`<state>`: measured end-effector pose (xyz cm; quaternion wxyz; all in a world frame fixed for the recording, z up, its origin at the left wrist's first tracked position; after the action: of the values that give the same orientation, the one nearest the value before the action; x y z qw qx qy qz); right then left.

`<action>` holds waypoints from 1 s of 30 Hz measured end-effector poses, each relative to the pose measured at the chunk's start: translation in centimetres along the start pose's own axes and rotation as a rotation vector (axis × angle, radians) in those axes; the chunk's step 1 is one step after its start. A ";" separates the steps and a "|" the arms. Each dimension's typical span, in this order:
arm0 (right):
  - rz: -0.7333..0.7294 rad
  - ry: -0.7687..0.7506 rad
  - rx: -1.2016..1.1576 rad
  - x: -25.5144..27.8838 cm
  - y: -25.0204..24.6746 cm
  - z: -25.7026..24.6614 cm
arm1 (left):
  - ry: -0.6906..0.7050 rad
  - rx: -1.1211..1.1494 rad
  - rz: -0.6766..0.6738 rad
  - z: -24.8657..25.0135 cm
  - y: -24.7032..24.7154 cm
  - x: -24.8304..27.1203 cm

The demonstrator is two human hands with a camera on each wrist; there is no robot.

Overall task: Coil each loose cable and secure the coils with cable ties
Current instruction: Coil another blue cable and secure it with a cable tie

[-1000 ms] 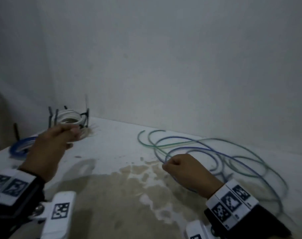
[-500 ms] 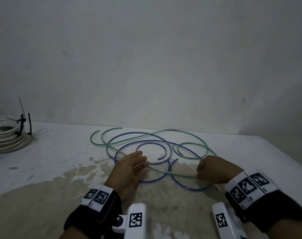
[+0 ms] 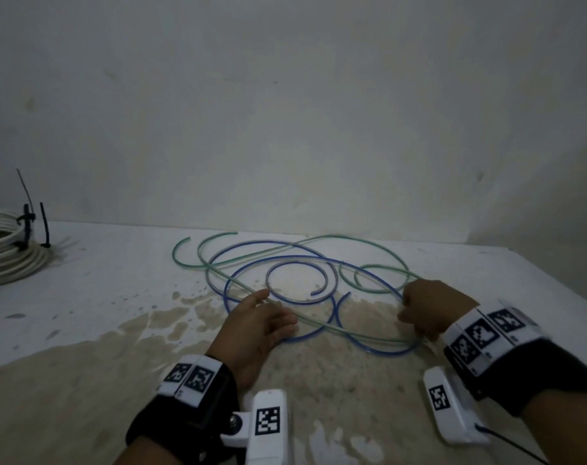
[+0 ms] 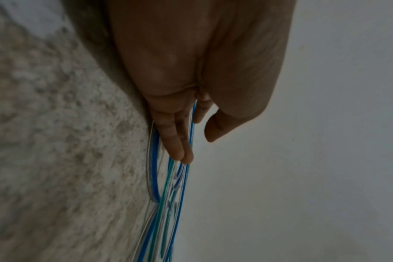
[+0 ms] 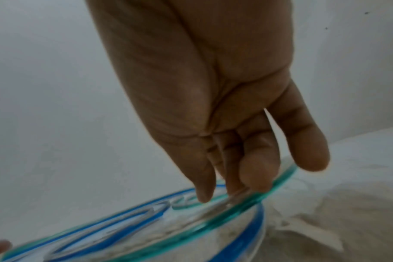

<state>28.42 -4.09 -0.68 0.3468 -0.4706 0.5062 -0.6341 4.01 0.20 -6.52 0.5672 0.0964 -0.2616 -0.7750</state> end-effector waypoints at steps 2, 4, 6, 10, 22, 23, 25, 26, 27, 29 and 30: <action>-0.014 0.067 0.004 -0.3 0.2 0.9 | -0.016 -0.064 -0.029 -0.3 0.4 -0.1; -0.042 0.115 0.006 -0.8 0.7 1.7 | -0.026 -0.110 -0.066 -0.6 0.8 0.0; -0.073 0.126 0.008 -1.4 1.2 2.1 | -0.011 -0.150 -0.095 -0.4 1.4 0.3; -0.046 0.098 0.099 -2.3 0.9 2.1 | -0.021 -0.212 -0.128 -0.7 1.9 0.5; 0.804 -0.044 -1.008 2.3 -14.9 5.9 | -0.008 -0.204 -0.054 -0.7 0.7 0.1; 0.843 -0.055 -1.091 3.0 -15.7 6.4 | 0.004 -0.193 -0.043 -0.6 0.5 0.0; 0.911 -0.077 -1.204 4.1 -17.4 7.4 | 0.036 -0.154 -0.007 -0.2 0.1 -0.2; 0.924 -0.082 -1.244 4.4 -18.0 7.8 | 0.052 -0.132 0.012 0.0 -0.1 -0.2; 0.943 -0.081 -1.282 4.9 -18.6 8.2 | 0.065 -0.113 0.025 0.2 -0.2 -0.1; 0.979 -0.090 -1.380 5.3 -19.9 9.4 | 0.081 -0.088 0.030 0.5 0.0 0.1; 0.993 -0.097 -1.424 5.5 -20.6 10.1 | 0.087 -0.086 0.030 0.7 0.0 0.2</action>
<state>37.00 -7.22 21.07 0.2275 -0.3267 0.9139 0.0790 3.65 0.25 -5.91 0.5931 0.1016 -0.2047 -0.7720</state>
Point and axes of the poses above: each hand's wrist, its own x-axis away from the middle knuckle, its own y-axis out of the palm, z = x × y, the point moved 10 cm from there along -x, towards the middle knuckle, and after that the axes turned 3 degrees about -z, right-handed, at the moved point
